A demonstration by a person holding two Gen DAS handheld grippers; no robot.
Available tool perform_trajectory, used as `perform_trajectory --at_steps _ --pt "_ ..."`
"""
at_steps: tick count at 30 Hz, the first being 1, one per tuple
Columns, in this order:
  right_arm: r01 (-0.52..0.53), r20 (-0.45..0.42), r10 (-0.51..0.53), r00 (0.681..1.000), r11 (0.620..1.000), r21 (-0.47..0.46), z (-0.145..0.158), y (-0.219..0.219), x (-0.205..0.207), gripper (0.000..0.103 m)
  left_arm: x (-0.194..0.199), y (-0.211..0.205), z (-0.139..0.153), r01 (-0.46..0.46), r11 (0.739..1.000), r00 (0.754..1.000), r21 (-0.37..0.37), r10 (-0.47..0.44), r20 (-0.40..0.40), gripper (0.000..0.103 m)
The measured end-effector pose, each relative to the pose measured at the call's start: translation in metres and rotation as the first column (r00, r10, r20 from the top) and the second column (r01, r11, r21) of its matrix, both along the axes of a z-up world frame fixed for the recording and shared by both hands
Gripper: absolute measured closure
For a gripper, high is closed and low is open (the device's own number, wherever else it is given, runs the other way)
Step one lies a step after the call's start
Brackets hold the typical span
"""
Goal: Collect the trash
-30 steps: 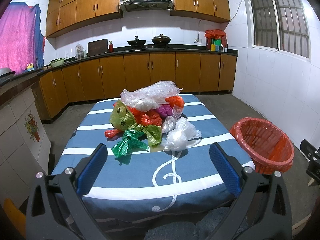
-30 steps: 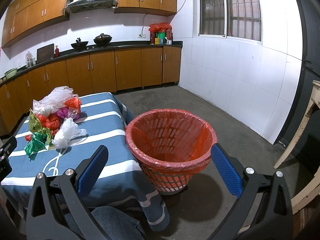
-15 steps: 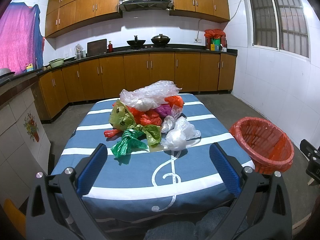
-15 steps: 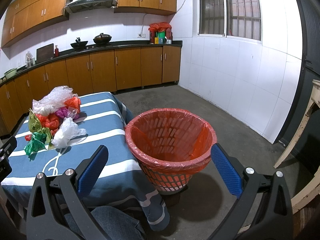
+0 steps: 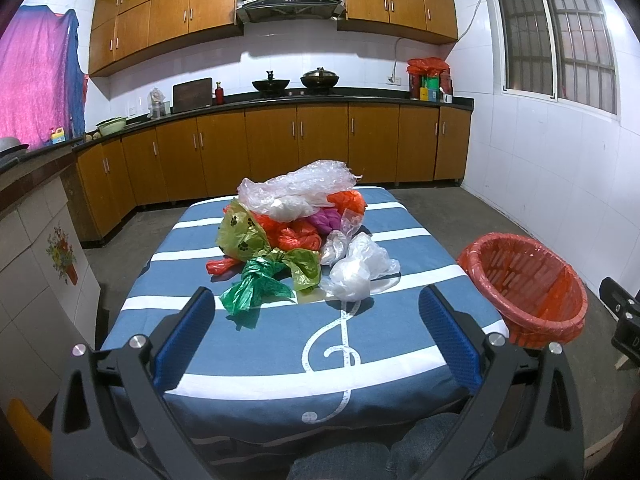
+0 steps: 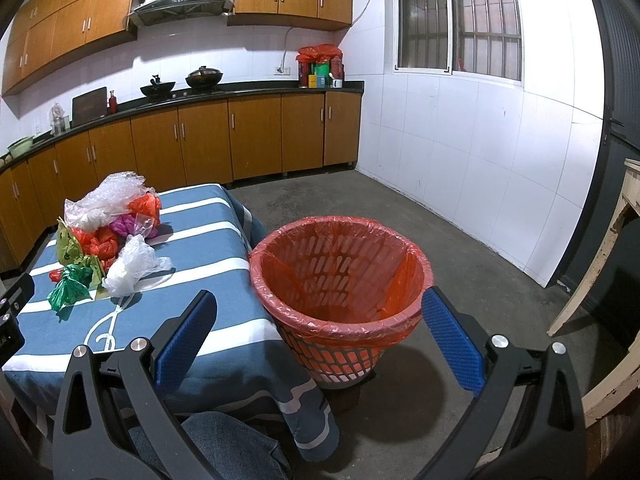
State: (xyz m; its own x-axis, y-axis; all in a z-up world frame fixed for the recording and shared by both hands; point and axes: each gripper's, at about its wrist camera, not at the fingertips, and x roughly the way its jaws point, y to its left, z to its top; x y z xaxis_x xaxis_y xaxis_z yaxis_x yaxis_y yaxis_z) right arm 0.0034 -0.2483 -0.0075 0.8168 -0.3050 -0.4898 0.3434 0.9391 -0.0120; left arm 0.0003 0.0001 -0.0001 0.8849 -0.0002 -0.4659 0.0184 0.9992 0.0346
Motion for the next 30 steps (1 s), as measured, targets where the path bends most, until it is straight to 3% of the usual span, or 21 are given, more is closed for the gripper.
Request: perform_trajectory --at_steps 30 --pt "0.0 -0.003 0.0 1.0 1.0 0.0 0.0005 0.0027 -0.0009 0.002 -0.0001 0.0002 -0.0001 -0.002 1.0 1.0 0.001 0.002 -0.003 0.004"
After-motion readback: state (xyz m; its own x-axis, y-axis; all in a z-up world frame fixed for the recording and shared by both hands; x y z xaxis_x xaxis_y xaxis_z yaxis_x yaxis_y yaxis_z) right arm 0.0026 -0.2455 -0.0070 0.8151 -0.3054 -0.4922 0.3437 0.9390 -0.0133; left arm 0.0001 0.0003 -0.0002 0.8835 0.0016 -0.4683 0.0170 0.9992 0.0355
